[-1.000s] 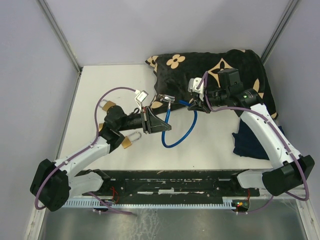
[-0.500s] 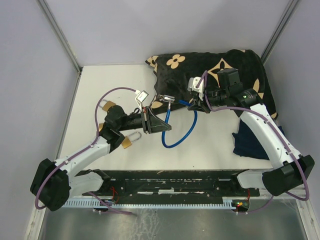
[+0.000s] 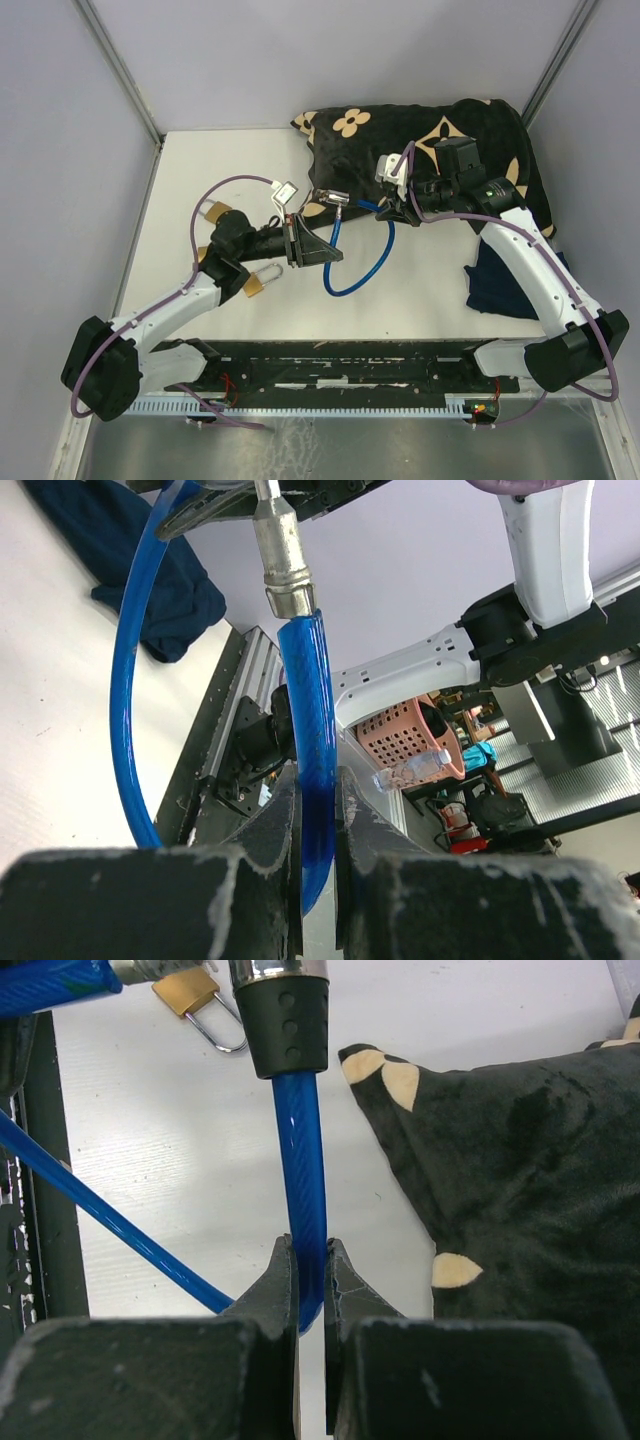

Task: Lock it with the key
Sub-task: Lock the lock.

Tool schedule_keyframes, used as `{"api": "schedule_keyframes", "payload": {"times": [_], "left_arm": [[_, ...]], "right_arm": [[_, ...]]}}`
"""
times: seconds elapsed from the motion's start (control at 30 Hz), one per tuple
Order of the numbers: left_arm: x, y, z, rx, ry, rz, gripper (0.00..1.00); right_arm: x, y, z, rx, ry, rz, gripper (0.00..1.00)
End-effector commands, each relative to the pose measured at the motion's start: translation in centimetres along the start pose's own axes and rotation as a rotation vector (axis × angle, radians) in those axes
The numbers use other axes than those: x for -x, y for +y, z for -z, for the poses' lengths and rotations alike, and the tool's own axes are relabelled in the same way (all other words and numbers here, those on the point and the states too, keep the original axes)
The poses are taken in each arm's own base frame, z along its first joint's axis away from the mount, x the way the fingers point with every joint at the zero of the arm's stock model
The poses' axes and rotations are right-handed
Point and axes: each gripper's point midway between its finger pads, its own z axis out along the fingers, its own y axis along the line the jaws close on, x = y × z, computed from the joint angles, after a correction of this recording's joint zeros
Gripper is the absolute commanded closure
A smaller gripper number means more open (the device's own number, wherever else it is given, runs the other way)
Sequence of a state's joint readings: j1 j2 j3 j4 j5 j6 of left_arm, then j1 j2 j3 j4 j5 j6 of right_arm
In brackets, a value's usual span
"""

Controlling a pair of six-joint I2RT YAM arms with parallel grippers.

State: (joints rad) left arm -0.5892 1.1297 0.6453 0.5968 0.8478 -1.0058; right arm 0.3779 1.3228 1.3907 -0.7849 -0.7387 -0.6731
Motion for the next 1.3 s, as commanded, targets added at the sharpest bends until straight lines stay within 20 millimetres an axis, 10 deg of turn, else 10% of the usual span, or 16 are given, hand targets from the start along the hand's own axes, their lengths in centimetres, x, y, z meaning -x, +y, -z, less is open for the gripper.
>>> {"api": "schedule_keyframes", "payload": {"times": [0.0, 0.8, 1.27], "left_arm": [[0.8, 0.0, -0.1, 0.001, -0.019, 0.026, 0.97], [0.8, 2.6, 0.1, 0.048, 0.043, -0.209, 0.97], [-0.2, 0.2, 0.4, -0.105, 0.143, -0.279, 0.97]], "right_arm": [[2.8, 0.1, 1.4, -0.017, -0.069, 0.111, 0.98], [1.2, 1.9, 1.6, 0.096, 0.001, 0.433, 0.98], [2.9, 1.1, 3.3, 0.133, 0.116, 0.609, 0.98]]}}
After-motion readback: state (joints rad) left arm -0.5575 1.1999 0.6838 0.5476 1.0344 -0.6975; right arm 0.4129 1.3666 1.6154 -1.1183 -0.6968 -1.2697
